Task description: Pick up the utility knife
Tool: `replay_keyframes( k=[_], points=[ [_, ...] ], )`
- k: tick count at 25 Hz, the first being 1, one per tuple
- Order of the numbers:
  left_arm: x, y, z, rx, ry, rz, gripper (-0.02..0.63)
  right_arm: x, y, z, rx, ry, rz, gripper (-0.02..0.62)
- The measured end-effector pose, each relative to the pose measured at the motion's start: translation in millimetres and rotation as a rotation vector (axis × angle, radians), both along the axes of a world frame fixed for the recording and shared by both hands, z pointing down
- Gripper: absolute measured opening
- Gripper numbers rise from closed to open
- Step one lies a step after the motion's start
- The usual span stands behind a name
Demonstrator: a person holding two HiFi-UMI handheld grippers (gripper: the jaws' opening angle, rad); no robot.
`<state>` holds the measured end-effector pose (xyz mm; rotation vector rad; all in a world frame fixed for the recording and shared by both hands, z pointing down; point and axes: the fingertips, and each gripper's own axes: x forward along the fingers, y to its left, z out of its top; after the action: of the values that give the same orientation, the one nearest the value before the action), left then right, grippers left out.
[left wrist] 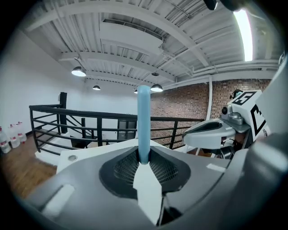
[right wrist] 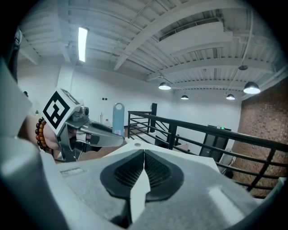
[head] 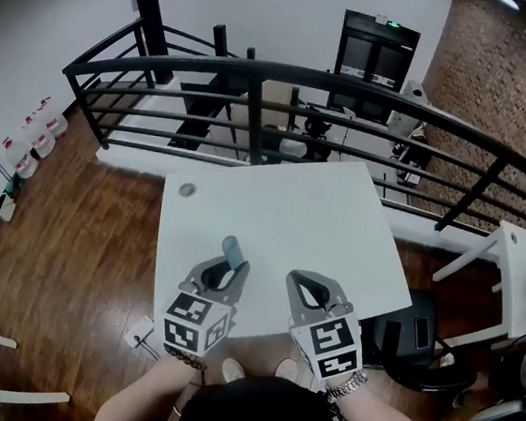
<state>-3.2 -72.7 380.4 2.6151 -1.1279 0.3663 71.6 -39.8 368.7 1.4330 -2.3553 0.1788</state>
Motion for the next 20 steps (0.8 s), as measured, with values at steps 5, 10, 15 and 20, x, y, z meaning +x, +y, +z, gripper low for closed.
replay_keyframes(
  k=[5, 10, 15, 20],
  points=[
    [2.9, 2.7, -3.3, -0.021, 0.019, -0.020, 0.086, 4.8, 2.6, 4.2, -0.002, -0.014, -0.010, -0.006],
    [7.7, 8.2, -2.3, -0.022, 0.027, -0.027, 0.086, 9.0, 4.3, 8.1, -0.003, -0.020, -0.023, -0.006],
    [9.8, 14.0, -0.9, -0.022, 0.016, -0.030, 0.086, 7.2, 8.8, 10.3, -0.005, -0.018, -0.041, -0.006],
    [10.5, 17.2, -0.1, -0.015, 0.004, -0.027, 0.086, 5.1, 10.9, 8.6, -0.006, -0.030, -0.042, -0.006]
  ],
)
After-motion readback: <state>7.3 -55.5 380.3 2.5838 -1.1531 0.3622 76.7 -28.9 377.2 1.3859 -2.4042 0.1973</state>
